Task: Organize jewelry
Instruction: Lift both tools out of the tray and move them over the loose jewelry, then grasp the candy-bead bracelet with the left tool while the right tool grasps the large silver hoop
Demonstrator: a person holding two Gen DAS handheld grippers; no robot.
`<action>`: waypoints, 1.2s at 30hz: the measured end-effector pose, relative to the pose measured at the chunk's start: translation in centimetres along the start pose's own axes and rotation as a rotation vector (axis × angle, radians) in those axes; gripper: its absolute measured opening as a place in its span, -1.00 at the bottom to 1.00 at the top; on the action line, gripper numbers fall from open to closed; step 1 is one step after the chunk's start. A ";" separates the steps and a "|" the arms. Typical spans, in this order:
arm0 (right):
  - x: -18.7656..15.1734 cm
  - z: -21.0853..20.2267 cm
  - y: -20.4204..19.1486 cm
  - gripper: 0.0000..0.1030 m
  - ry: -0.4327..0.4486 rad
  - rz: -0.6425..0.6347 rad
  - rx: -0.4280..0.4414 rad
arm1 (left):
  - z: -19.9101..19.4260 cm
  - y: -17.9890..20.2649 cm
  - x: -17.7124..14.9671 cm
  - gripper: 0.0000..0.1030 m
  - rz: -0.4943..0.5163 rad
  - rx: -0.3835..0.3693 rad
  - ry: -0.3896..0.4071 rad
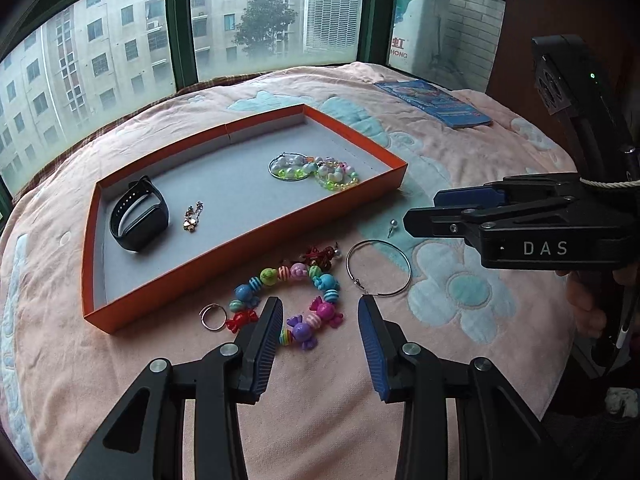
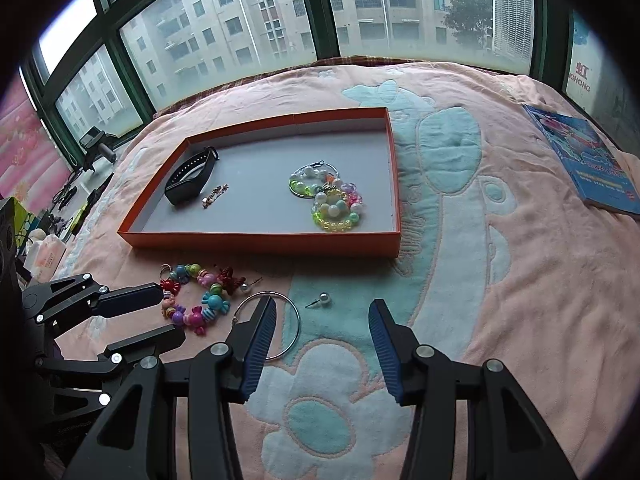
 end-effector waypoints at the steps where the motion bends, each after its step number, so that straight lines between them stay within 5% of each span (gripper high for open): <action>1: 0.0 0.0 0.0 0.03 -0.001 -0.001 -0.001 | 0.2 0.1 0.1 -0.18 0.017 -0.002 -0.001; 13: -0.1 0.9 0.3 0.03 -0.030 -0.001 0.001 | 2.4 0.4 0.0 -0.38 0.160 -0.087 -0.023; 27: -0.6 1.1 0.0 0.03 -0.051 -0.025 0.002 | 3.1 0.3 -0.3 -0.57 0.197 -0.082 -0.022; 36: -1.4 1.3 -1.1 0.03 -0.072 -0.053 0.038 | 1.9 -1.8 -0.4 -0.57 -0.018 -0.063 -0.024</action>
Point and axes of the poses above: each gripper's, at about its wrist camera, not at the fingertips, and z roughly the way its jaws point, y to its right, x to its top, the point moved 2 cm from there along z, roughly the way its jaws point, and after that the axes turned 7 degrees about z, right-handed, at the moved point
